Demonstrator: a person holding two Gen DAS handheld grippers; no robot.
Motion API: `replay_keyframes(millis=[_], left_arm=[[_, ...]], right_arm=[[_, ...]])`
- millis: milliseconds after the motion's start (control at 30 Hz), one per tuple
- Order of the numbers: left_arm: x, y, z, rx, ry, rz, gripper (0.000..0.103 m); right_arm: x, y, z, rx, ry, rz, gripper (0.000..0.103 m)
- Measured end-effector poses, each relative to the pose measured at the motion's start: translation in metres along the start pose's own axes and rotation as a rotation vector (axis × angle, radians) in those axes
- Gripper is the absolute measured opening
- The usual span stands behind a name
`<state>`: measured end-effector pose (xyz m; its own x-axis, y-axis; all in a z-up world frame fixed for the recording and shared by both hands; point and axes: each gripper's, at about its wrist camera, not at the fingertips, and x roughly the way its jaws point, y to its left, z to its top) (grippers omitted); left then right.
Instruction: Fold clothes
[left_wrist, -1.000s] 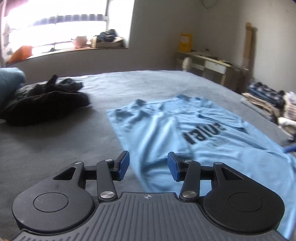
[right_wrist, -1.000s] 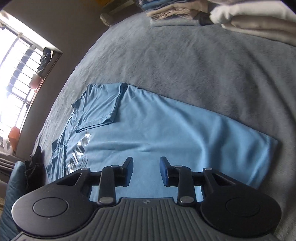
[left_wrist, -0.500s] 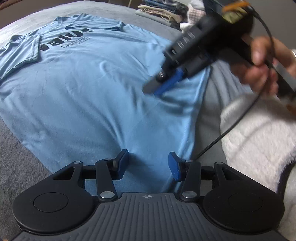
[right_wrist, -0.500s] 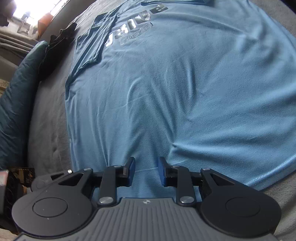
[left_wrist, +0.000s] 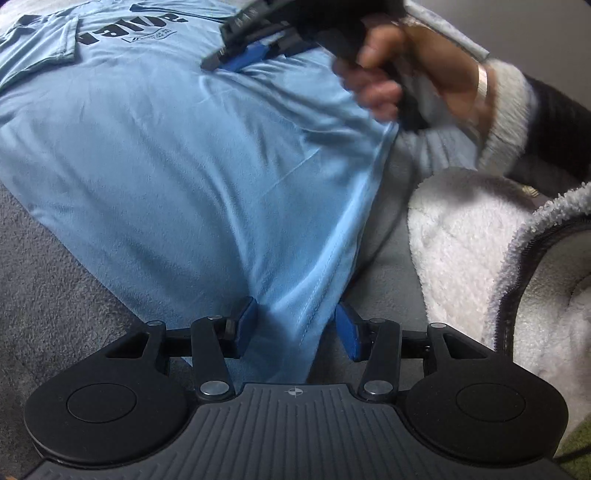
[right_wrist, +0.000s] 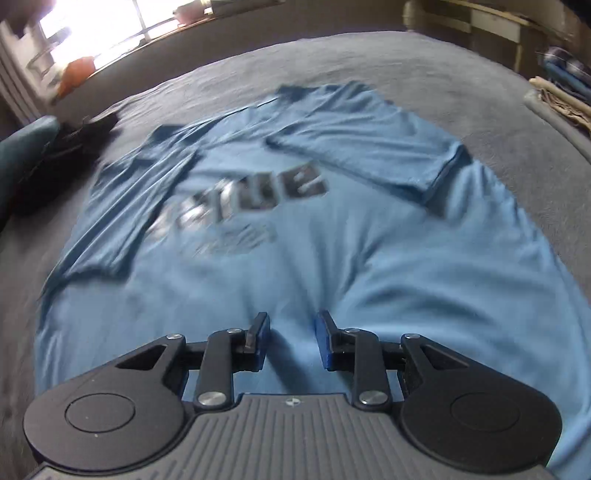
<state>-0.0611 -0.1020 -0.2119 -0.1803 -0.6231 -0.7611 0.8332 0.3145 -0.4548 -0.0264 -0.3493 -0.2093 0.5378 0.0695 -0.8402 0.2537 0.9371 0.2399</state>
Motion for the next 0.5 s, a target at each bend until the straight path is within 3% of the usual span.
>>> replay_keyframes(millis=[133,200,267,400,500], left_arm=[[-0.006,0.015,-0.004,-0.051,0.016,-0.061,0.047],[-0.010,0.016,-0.005,-0.071,0.022,-0.052,0.047],[-0.014,0.017,-0.006,-0.089,0.027,-0.041,0.047],[-0.029,0.010,-0.014,-0.122,-0.009,0.038,0.047],[-0.041,0.007,-0.019,-0.152,-0.023,0.109,0.047]], right_arm=[[-0.035,0.015,-0.066,0.012,0.196,0.125,0.030],[-0.044,0.013,-0.071,0.074,0.270,0.194,0.030],[-0.053,0.006,-0.059,0.145,0.229,0.221,0.030],[-0.043,0.003,-0.024,0.191,0.042,0.188,0.030],[-0.017,0.015,-0.034,0.162,0.064,0.161,0.030]])
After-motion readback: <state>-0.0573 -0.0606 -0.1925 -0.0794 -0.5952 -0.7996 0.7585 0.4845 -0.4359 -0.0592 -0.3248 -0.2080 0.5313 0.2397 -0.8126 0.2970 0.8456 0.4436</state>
